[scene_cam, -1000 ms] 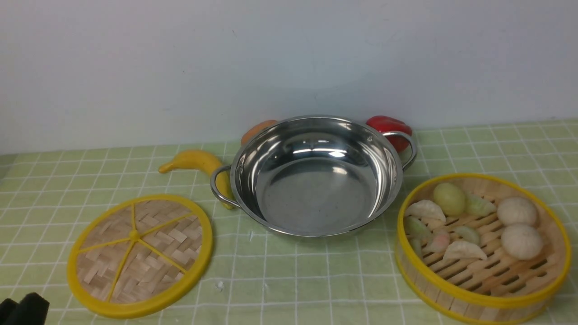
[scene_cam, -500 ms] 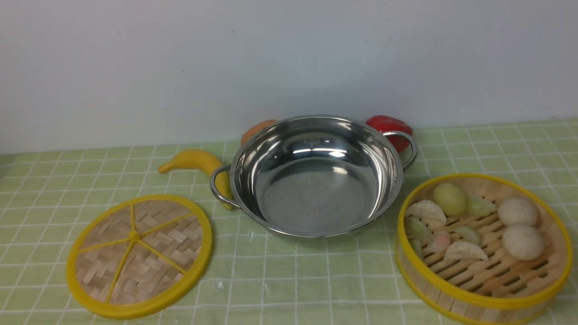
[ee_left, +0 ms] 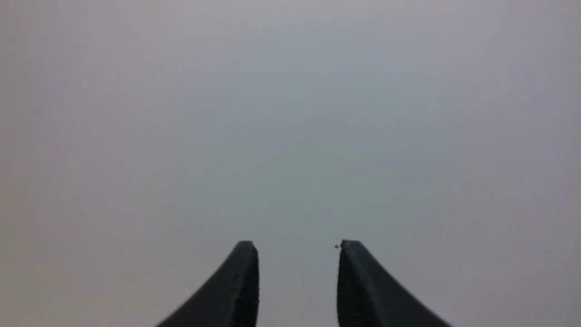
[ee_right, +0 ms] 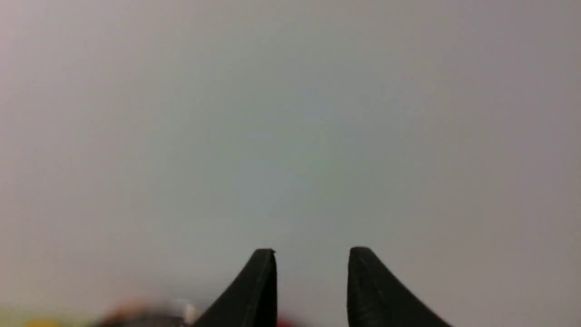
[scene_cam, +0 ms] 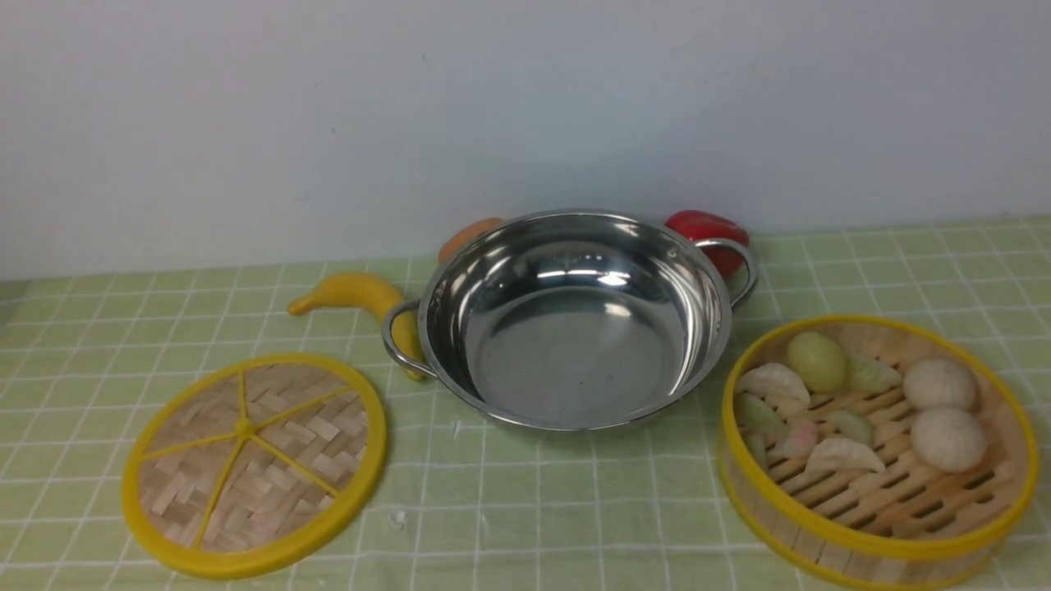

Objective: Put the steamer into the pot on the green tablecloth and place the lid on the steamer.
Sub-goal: 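Reach for and grasp the rim of the bamboo steamer holding the buns with the right gripper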

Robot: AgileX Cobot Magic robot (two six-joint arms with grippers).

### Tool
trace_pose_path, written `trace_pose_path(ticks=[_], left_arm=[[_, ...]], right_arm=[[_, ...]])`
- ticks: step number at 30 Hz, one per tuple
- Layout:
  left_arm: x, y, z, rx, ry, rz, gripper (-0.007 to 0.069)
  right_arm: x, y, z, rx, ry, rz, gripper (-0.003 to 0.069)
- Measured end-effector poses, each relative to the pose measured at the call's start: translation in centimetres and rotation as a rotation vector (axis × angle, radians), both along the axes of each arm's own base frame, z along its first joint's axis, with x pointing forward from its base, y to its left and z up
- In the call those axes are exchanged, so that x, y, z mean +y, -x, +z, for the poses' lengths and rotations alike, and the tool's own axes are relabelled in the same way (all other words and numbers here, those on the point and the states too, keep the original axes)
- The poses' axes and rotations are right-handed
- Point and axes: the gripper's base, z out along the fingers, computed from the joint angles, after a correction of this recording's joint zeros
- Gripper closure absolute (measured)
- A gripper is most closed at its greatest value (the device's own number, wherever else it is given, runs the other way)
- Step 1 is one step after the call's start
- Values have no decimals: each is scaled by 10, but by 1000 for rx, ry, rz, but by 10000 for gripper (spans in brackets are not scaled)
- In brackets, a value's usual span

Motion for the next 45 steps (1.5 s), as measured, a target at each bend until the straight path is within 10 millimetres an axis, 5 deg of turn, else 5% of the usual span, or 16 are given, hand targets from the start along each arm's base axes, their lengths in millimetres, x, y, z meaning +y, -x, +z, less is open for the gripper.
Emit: trace_pose_path(ticks=[1,3,4,6,12,19,31,45], left_arm=[[-1,-3,-4,36,-3,-9,382],[-9,-30,-27,404,-96,-125,382],[-9,-32,-28,412,-101,-124,382],[-11,-52,-51,710,-163,-192,382],[-10,-76,-84,976,-196,-231,382],[-10,-81,-89,1007,-195,-235,382],[-10,-80,-89,1004,-229,-260,382],[-10,-82,-88,982,-238,-254,382]], right_arm=[[0,-3,-2,37,-7,2,417],[-1,-44,-38,496,24,-17,417],[-2,-46,-42,526,29,-23,417],[-12,-75,-76,799,87,-129,417],[-19,-121,-135,951,140,-210,417],[-16,-146,-193,1049,117,-195,417],[-40,-169,-227,1076,52,-283,417],[-36,-176,-232,1041,15,-217,417]])
